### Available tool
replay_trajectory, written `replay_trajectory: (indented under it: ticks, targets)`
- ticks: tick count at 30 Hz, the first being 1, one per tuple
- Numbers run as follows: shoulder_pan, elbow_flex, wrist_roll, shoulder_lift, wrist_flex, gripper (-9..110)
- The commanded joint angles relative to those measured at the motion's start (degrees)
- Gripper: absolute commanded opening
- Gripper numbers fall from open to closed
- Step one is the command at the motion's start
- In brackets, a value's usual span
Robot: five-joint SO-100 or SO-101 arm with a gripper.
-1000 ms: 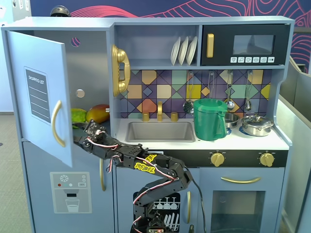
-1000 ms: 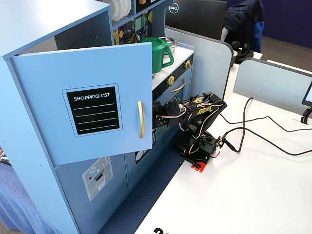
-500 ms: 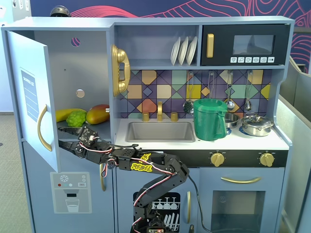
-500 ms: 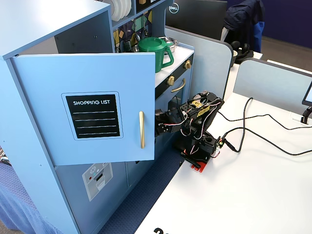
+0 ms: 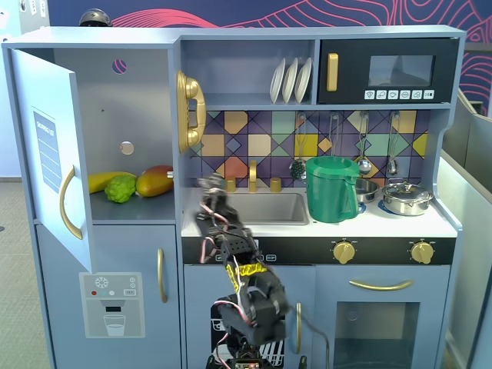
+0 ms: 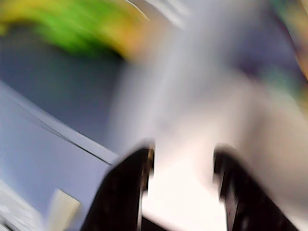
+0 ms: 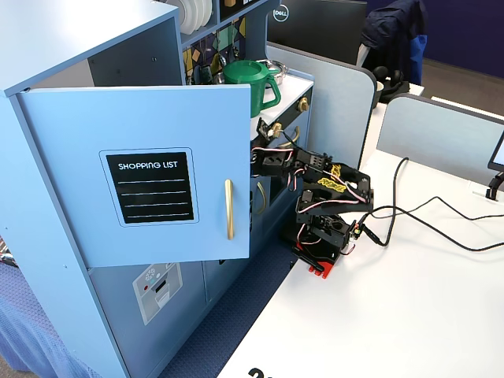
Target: Open the left cabinet door
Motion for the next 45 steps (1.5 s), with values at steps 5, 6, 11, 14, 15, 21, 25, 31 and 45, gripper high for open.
replay_trajectory:
  ticks: [5, 6, 11, 14, 15, 21, 25, 31, 45]
  targets:
    - [13.45, 6.24, 14.77, 2.46, 30.59, 7]
    - [13.45, 7.21, 16.79, 2.81, 33.13, 7]
    - [14.33, 15.12, 18.98, 8.09, 41.31, 7]
    - [16.35, 19.51, 18.19, 12.74, 43.42, 7]
    - [16.87, 20.92, 17.75, 14.24, 44.03, 7]
    - [16.61, 24.43, 18.72, 15.03, 47.9, 6]
    - [17.93, 24.52, 14.59, 15.03, 56.6, 5]
    - [19.86, 24.61, 16.17, 15.12, 57.83, 3]
    - [18.46, 24.52, 5.1, 15.12, 58.89, 0]
